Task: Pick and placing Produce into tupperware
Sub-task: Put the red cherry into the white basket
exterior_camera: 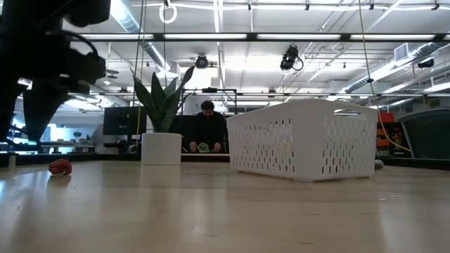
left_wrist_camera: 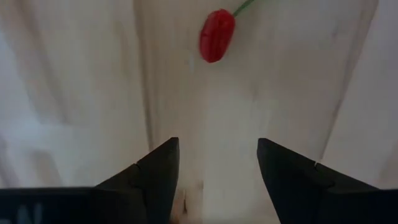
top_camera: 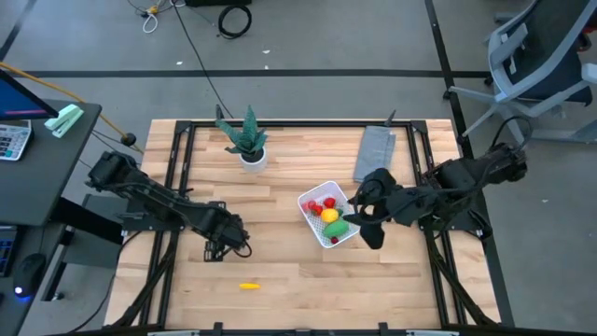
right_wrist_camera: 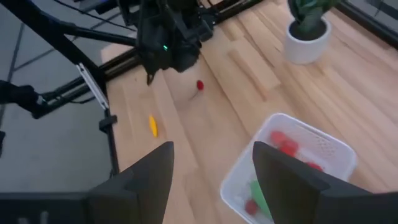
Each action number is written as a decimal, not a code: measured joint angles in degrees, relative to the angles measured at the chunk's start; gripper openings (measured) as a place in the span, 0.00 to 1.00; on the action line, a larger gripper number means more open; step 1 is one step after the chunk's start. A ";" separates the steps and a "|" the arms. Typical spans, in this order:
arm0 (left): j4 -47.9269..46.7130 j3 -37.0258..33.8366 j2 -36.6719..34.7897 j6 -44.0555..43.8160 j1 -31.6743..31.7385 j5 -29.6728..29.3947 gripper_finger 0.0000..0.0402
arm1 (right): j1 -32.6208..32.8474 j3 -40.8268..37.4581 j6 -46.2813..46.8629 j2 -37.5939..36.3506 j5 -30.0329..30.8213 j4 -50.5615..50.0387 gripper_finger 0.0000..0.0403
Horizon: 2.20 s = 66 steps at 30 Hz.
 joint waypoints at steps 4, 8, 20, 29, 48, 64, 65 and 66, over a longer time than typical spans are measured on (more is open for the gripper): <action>4.81 -3.21 0.02 4.20 -0.01 -0.23 0.56 | 0.04 -2.83 0.09 0.08 -0.05 4.50 0.57; 6.50 -3.94 0.02 8.21 0.12 -1.96 0.56 | 0.04 -5.47 1.91 0.10 -0.06 6.35 0.57; 14.74 -3.92 0.60 14.54 6.60 -2.26 0.56 | 0.00 -9.36 8.45 0.11 0.32 6.56 0.57; 15.33 -3.94 0.87 14.38 9.66 2.87 0.52 | 0.00 -9.36 8.54 0.07 1.70 6.75 0.57; 19.41 -7.32 0.81 9.20 9.15 3.57 0.50 | 0.04 -9.36 8.35 0.07 1.65 6.75 0.57; 21.91 -7.32 0.81 7.46 9.15 3.72 0.39 | 0.02 -9.34 6.77 0.06 1.65 6.75 0.57; 21.89 -7.32 0.81 7.10 9.15 3.93 0.37 | 0.02 -9.34 6.40 0.06 1.65 6.76 0.57; 21.89 -7.32 0.81 6.31 9.15 4.01 0.34 | 0.02 -9.34 5.90 0.07 1.65 6.75 0.57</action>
